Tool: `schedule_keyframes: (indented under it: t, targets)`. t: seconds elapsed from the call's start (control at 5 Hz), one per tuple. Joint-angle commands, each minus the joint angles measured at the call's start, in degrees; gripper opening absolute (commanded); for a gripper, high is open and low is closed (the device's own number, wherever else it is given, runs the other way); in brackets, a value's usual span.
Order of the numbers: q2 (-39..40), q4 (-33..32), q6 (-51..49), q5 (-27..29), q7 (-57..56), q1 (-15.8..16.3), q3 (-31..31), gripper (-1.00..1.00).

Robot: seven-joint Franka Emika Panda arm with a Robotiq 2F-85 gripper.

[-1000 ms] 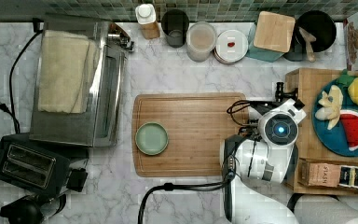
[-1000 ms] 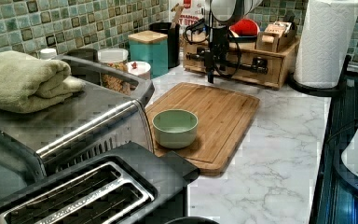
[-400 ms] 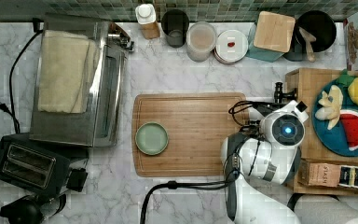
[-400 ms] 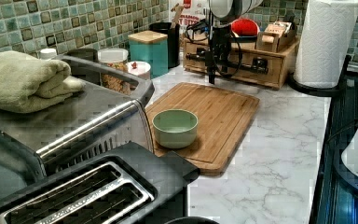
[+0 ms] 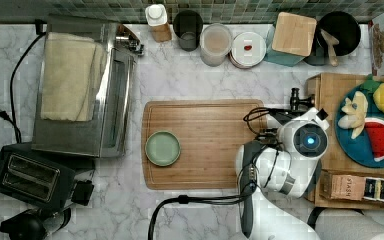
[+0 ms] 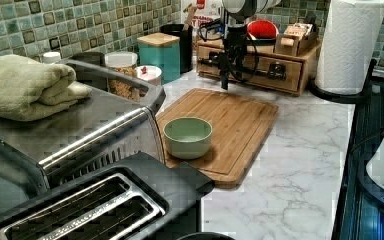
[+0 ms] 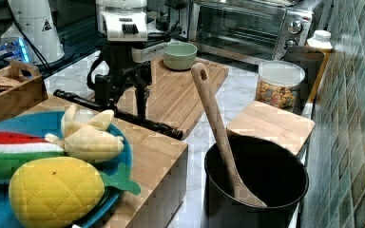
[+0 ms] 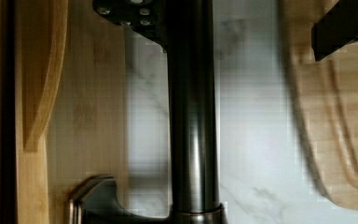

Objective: Open the drawer.

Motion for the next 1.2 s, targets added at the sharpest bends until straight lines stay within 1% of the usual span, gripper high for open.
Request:
schedule_keyframes:
  t: [0.2, 0.4, 0.6, 0.8, 1.0, 1.2]
  targets:
    - [-2.94, -2.09, -2.21, -0.07, 17.93, 18.04, 11.01, 1.0]
    - [-3.77, -1.96, -3.01, -0.48, 20.93, 20.9, 10.65, 1.0]
    - [-5.17, -3.04, -1.59, -7.12, 29.96, 24.64, 8.42, 1.0]
    - [-5.17, -3.03, -1.61, -7.24, 30.02, 24.33, 8.73, 1.0]
    - [-5.18, -3.07, -1.56, -7.01, 29.87, 24.93, 8.14, 1.0]
    - [-5.17, -3.07, -1.57, -7.04, 29.89, 24.89, 8.19, 1.0]
